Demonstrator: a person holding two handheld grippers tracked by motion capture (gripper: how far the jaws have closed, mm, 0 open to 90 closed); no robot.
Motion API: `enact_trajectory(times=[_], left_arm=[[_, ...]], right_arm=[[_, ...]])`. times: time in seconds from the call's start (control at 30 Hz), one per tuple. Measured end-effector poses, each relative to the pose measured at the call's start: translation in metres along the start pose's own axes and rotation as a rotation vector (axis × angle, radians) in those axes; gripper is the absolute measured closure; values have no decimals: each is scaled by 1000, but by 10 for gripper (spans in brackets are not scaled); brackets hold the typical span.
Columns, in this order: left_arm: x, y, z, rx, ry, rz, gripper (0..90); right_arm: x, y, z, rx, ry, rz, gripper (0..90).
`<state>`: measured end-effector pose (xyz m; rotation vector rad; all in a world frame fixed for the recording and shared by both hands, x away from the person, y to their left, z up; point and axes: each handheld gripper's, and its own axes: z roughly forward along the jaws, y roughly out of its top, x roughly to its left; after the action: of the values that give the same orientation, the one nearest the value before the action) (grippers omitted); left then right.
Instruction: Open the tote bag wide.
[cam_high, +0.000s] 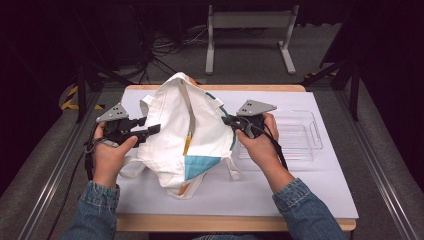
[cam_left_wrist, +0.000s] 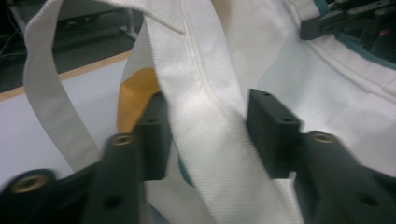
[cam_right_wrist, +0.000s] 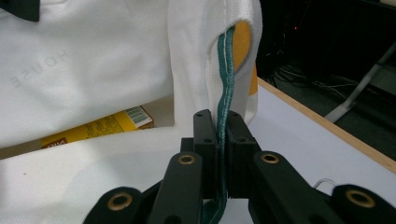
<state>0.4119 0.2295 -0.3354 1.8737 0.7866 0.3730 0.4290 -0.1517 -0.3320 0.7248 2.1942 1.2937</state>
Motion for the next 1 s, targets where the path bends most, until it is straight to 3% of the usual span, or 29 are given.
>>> enact_trajectory(times=[0.07, 0.1, 0.17, 0.4, 0.5, 0.6, 0.67, 0.73, 0.83, 0.93, 1.0], left_arm=[[0, 0, -7, 5, 53, 30, 840], [1, -1, -11, 0, 71, 27, 878], [4, -2, -17, -3, 94, 25, 881], [16, -10, -49, 11, 231, 40, 883], [22, -13, -63, -5, 269, 25, 883], [26, -17, -68, -24, 250, -2, 882], [23, -17, -61, 1, 260, 25, 881], [19, -16, -56, -8, 238, 47, 876], [14, -13, -50, -34, 207, 68, 873], [11, -12, -42, -39, 210, 82, 872], [12, -11, -37, -41, 210, 81, 871]], right_arm=[[0, 0, 0, 5, -1, -5, 860], [0, -1, 0, 9, -4, -5, 860], [-1, -2, -1, 14, -7, -4, 862], [-7, -11, -4, 35, -26, 14, 862], [-10, -15, -6, 43, -32, 22, 862], [-12, -19, -7, 42, -21, 38, 862], [-8, -19, -6, 44, -27, 27, 861], [-5, -16, -5, 28, -24, 9, 850], [-1, -11, -6, -10, -21, -11, 698], [2, -3, -9, -40, -34, -47, 628], [2, 1, -9, -56, -44, -64, 700]])
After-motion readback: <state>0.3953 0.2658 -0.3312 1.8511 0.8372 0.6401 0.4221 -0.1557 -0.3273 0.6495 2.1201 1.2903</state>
